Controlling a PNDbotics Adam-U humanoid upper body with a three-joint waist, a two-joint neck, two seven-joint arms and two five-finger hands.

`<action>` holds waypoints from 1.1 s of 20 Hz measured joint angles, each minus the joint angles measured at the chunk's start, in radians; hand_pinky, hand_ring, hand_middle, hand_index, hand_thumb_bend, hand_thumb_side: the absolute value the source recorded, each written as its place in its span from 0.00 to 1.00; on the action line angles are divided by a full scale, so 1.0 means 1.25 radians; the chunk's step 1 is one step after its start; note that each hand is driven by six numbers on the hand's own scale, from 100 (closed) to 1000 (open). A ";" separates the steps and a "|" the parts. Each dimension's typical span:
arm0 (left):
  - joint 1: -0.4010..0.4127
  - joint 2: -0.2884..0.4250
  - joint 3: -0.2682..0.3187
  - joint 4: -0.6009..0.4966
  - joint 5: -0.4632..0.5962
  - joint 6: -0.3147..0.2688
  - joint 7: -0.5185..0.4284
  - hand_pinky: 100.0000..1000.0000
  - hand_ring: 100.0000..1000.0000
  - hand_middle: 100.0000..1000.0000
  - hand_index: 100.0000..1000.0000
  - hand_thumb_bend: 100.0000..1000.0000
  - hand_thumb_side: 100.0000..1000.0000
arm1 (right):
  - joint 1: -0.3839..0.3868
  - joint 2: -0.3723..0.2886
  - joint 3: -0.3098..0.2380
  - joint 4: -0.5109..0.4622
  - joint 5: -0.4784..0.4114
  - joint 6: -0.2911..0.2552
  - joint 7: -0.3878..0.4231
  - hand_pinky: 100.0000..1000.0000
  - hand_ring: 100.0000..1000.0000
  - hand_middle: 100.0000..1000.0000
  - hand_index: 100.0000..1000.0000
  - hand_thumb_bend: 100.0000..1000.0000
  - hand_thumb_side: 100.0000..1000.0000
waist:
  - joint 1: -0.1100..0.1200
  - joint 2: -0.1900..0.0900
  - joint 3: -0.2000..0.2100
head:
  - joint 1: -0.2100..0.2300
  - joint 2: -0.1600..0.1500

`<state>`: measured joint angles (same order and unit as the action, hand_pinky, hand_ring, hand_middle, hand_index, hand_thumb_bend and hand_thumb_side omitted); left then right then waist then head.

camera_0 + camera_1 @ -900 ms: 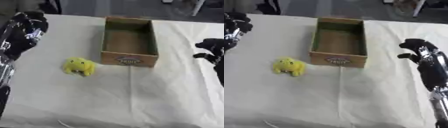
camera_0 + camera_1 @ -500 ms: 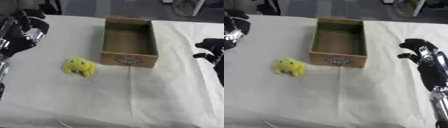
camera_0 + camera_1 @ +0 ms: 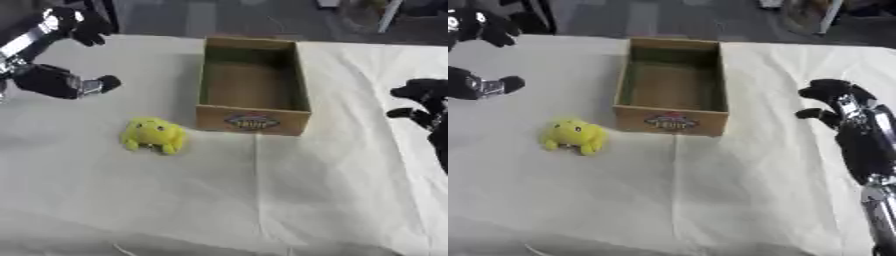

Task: Pick up objects on the table and place them in the box.

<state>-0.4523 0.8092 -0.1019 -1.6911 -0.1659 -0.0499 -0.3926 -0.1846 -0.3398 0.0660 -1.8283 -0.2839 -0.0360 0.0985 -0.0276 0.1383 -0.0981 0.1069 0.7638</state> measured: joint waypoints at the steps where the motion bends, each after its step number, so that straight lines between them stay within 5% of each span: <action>1: -0.014 0.006 -0.014 0.016 -0.016 -0.007 -0.014 0.73 0.71 0.70 0.81 0.55 0.16 | 0.000 0.000 0.002 0.000 0.000 0.000 0.001 0.59 0.78 0.60 0.70 0.00 0.63 | 0.001 0.000 -0.002 | 0.002 0.000; 12: -0.169 -0.038 -0.144 0.240 -0.170 -0.097 -0.136 0.72 0.68 0.67 0.80 0.60 0.21 | 0.000 -0.002 0.008 0.000 0.000 0.003 0.007 0.59 0.78 0.60 0.70 0.00 0.64 | 0.011 -0.002 -0.021 | 0.009 0.000; 22: -0.220 -0.119 -0.160 0.398 -0.251 -0.146 -0.218 0.70 0.67 0.65 0.79 0.65 0.25 | 0.000 -0.003 0.008 0.002 0.000 0.005 0.009 0.59 0.78 0.60 0.70 0.00 0.64 | 0.016 -0.002 -0.033 | 0.011 0.000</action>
<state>-0.7276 0.6599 -0.3024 -1.1942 -0.4791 -0.2326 -0.6651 -0.1844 -0.3441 0.0757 -1.8253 -0.2839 -0.0304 0.1101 -0.0072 0.1356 -0.1399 0.1201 0.7639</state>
